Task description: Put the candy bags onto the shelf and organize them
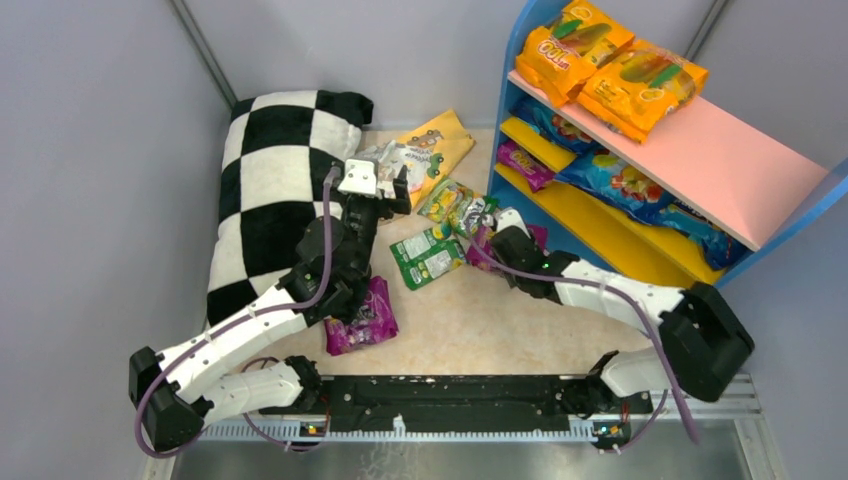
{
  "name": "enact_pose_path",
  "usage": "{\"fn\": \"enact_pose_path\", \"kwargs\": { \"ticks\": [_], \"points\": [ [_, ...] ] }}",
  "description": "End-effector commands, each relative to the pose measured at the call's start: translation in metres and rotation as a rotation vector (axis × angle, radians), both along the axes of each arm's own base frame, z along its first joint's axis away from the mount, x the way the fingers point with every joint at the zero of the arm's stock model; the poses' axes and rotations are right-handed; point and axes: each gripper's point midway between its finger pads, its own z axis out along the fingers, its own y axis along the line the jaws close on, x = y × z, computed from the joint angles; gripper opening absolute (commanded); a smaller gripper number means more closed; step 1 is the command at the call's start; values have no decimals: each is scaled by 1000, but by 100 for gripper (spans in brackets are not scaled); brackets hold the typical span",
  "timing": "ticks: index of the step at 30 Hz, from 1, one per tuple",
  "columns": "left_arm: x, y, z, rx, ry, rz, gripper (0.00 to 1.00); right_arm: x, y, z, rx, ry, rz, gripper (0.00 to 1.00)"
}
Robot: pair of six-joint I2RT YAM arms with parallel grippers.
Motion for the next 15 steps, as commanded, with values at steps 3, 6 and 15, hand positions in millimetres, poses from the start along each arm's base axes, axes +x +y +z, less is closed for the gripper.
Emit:
{"fn": "enact_pose_path", "kwargs": {
  "ticks": [3, 6, 15],
  "points": [
    [1, -1, 21, -63, -26, -14, 99, 3, 18, 70, 238, -111, -39, 53],
    [1, -1, 21, -66, -23, -15, 99, 19, 43, 97, 348, -141, -66, 73],
    [1, 2, 22, -64, -26, -8, 99, 63, 109, 71, 229, -50, -55, 84]
  ]
}}
